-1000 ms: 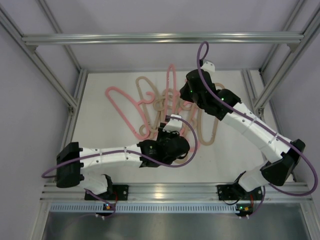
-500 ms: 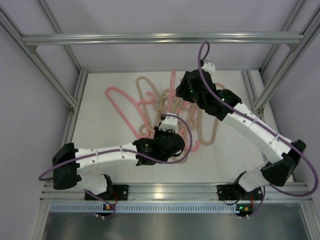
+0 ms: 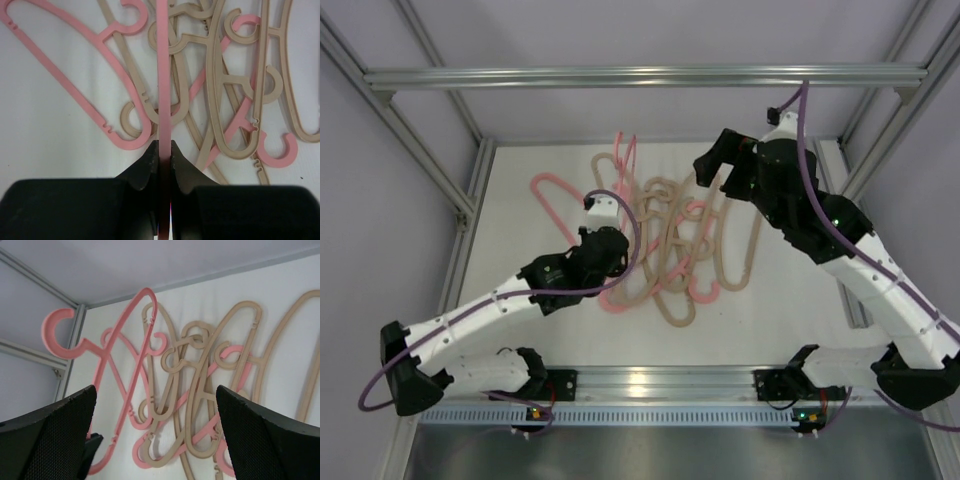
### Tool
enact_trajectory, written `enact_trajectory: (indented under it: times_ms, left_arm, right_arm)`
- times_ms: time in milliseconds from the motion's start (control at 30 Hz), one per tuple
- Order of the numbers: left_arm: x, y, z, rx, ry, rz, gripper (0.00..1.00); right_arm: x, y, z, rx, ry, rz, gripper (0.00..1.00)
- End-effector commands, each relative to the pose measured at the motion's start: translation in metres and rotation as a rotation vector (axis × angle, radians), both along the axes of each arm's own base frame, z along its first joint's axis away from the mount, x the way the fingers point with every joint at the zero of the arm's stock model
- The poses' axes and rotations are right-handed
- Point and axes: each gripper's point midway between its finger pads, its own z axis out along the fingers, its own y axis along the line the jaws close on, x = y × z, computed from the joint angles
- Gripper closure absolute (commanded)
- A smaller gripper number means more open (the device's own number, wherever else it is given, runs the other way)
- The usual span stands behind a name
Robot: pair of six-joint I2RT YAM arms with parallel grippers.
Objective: Organize the hangers
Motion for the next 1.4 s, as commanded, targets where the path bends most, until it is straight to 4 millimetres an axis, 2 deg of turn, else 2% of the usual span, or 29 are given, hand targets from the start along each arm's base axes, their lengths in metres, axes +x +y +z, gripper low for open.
enact_trajectory:
  times_ms: [0, 33, 133, 167, 233, 267, 367, 400, 433, 467, 500, 533, 600, 633, 667, 700, 733, 867, 967, 1167, 1300, 1367]
  left_arm:
    - [-0.011, 0.006, 0.04, -0.042, 0.004, -0.091, 1.0]
    - [-0.013, 0.009, 0.058, -0.065, -0.009, -0.093, 1.0]
    - [-0.023, 0.029, 0.069, -0.038, 0.027, -0.094, 1.0]
    - [-0.025, 0.033, 0.085, -0.059, 0.013, -0.096, 1.0]
    - [-0.034, 0.047, 0.096, -0.062, 0.018, -0.097, 1.0]
    - [-0.037, 0.052, 0.112, -0.086, 0.0, -0.099, 1.0]
    - [-0.048, 0.071, 0.124, -0.072, 0.023, -0.078, 1.0]
    - [-0.048, 0.075, 0.143, -0.089, 0.005, -0.066, 1.0]
    - [-0.054, 0.083, 0.142, -0.054, 0.035, -0.055, 1.0]
    - [-0.055, 0.086, 0.148, -0.049, 0.037, -0.049, 1.0]
    - [-0.054, 0.086, 0.164, -0.062, 0.023, -0.044, 1.0]
    - [-0.057, 0.092, 0.164, -0.034, 0.043, -0.036, 1.0]
    - [-0.055, 0.092, 0.171, -0.007, 0.054, -0.024, 1.0]
    - [-0.056, 0.097, 0.191, -0.035, 0.021, -0.014, 1.0]
    - [-0.06, 0.103, 0.192, -0.01, 0.037, -0.006, 1.0]
    - [-0.056, 0.101, 0.194, 0.009, 0.047, 0.0, 1.0]
    - [-0.056, 0.108, 0.206, 0.003, 0.019, 0.01, 1.0]
    - [-0.051, 0.106, 0.205, -0.001, 0.037, 0.007, 1.0]
    - [-0.04, 0.109, 0.194, 0.045, 0.073, 0.047, 1.0]
    - [-0.011, 0.119, 0.193, 0.056, 0.065, 0.096, 1.0]
    - [0.008, 0.115, 0.177, 0.053, 0.119, 0.063, 1.0]
    - [0.015, 0.119, 0.177, 0.036, 0.118, 0.077, 1.0]
  right_arm:
    - [-0.011, -0.026, 0.007, -0.051, -0.05, 0.009, 0.01]
    - [-0.014, -0.034, 0.004, -0.06, -0.052, 0.004, 0.01]
    - [-0.019, -0.05, -0.004, -0.087, -0.063, -0.003, 0.0]
    - [-0.02, -0.052, -0.007, -0.095, -0.064, 0.001, 0.01]
    - [-0.023, -0.06, -0.017, -0.116, -0.066, 0.001, 0.0]
    - [-0.024, -0.062, -0.02, -0.125, -0.068, 0.004, 0.01]
    - [-0.027, -0.064, -0.033, -0.153, -0.061, 0.032, 0.0]
    - [-0.029, -0.063, -0.036, -0.166, -0.063, 0.053, 0.01]
    - [-0.029, -0.062, -0.043, -0.176, -0.055, 0.061, 0.01]
    - [-0.029, -0.062, -0.046, -0.185, -0.057, 0.069, 0.01]
    - [-0.03, -0.061, -0.048, -0.187, -0.054, 0.082, 0.01]
    - [-0.031, -0.06, -0.052, -0.193, -0.05, 0.09, 0.0]
    - [-0.032, -0.058, -0.053, -0.195, -0.052, 0.11, 0.01]
    - [-0.033, -0.059, -0.055, -0.195, -0.054, 0.115, 0.01]
    - [-0.034, -0.057, -0.054, -0.192, -0.061, 0.122, 0.0]
    - [-0.035, -0.056, -0.053, -0.186, -0.066, 0.132, 0.01]
    - [-0.036, -0.056, -0.053, -0.184, -0.07, 0.138, 0.01]
    - [-0.036, -0.055, -0.056, -0.189, -0.075, 0.148, 0.01]
    - [-0.036, -0.055, -0.061, -0.198, -0.075, 0.155, 0.0]
    - [-0.038, -0.048, -0.073, -0.185, -0.073, 0.189, 0.01]
    - [-0.04, -0.046, -0.084, -0.181, -0.061, 0.209, 0.0]
    - [-0.041, -0.046, -0.086, -0.182, -0.058, 0.211, 0.01]
